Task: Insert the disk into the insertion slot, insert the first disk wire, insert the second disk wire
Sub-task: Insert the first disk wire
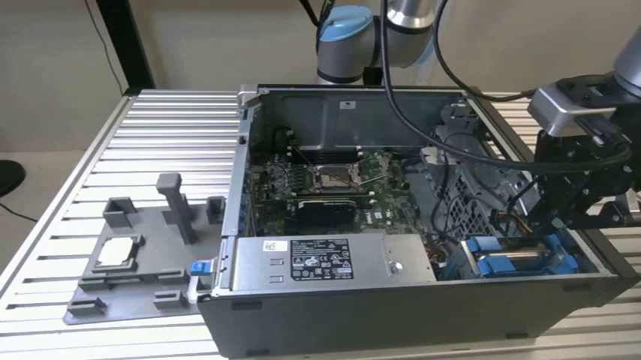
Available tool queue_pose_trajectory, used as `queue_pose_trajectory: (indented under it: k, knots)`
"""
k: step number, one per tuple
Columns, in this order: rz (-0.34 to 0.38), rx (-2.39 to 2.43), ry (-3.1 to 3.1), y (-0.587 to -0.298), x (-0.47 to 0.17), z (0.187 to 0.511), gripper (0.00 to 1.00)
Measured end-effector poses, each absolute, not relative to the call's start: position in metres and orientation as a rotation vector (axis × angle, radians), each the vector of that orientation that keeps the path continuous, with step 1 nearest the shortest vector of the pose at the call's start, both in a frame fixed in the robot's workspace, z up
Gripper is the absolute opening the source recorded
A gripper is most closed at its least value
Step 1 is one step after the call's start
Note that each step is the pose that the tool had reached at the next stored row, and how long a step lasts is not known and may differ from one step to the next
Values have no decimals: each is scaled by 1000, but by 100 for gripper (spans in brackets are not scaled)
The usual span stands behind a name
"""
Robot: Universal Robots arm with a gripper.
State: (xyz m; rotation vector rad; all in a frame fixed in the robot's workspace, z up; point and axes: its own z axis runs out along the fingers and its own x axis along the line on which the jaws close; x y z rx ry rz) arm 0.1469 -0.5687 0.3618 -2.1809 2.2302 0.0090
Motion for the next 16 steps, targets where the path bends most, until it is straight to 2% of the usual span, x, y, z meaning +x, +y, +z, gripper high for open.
queue_pose_trajectory:
  k: [10,16]
  knots:
    - [22,-2181,2230,-569,163,364,100]
    - [71,-2164,2220,-568,167,363,100]
